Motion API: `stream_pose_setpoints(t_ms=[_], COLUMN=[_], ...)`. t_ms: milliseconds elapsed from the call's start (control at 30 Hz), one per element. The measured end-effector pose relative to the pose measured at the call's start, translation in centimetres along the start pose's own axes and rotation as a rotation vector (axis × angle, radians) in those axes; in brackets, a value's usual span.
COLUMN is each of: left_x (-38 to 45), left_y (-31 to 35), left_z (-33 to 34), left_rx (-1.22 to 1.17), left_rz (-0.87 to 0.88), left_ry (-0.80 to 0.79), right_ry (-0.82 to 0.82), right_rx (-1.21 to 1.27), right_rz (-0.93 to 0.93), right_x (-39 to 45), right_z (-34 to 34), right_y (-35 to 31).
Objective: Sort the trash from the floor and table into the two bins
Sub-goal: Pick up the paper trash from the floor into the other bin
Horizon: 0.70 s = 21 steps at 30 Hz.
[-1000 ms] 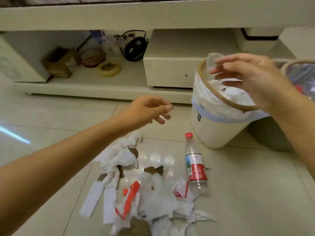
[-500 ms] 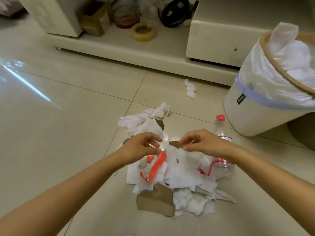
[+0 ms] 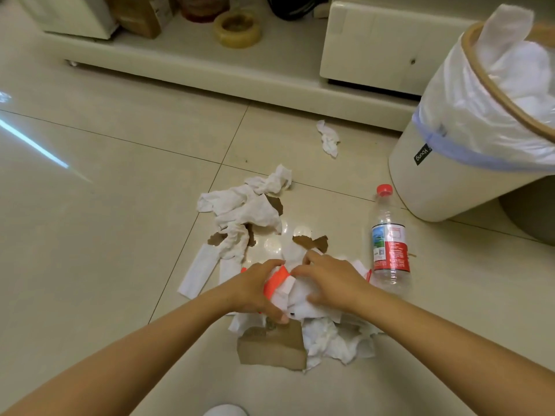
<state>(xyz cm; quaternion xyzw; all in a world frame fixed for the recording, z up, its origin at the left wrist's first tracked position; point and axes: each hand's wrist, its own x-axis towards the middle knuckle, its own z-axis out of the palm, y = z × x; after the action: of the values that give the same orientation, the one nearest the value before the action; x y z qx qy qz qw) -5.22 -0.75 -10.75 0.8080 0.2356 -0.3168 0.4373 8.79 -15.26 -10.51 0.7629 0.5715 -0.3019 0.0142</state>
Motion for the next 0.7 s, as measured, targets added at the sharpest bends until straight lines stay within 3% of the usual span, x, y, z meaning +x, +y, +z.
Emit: stream_pose_setpoints(t_ms=[133, 267, 333, 433, 567, 700], left_x=[-0.3, -0.7, -1.0, -1.2, -1.2, -1.4], left_y=[-1.0, -1.3, -1.2, -1.1, -1.1, -1.3], left_z=[0.4, 0.7, 1.2, 2.3, 2.9, 2.4], left_rx=[0.097, 0.255, 0.353, 0.414, 0.398, 0.394], left_rz=[0.004, -0.002, 0.013, 0.048, 0.046, 0.034], left_ry=[0.054, 0.078, 0.127, 0.217, 0.313, 0.351], right_ry=[0.070, 0.023, -0.021, 0.052, 0.164, 0.392], right_rx=[0.021, 0.038, -0.042, -0.141, 0.122, 0.485], right_rz=[0.024, -0.001, -0.014, -0.073, 0.028, 0.198], right_x=[0.1, -0.3, -0.5, 0.0, -0.1, -1.8], right_z=[0.5, 0.3, 0.8, 1.8, -0.2, -3.1], right_y=[0.5, 1.2, 1.0, 1.1, 3.1, 5.7])
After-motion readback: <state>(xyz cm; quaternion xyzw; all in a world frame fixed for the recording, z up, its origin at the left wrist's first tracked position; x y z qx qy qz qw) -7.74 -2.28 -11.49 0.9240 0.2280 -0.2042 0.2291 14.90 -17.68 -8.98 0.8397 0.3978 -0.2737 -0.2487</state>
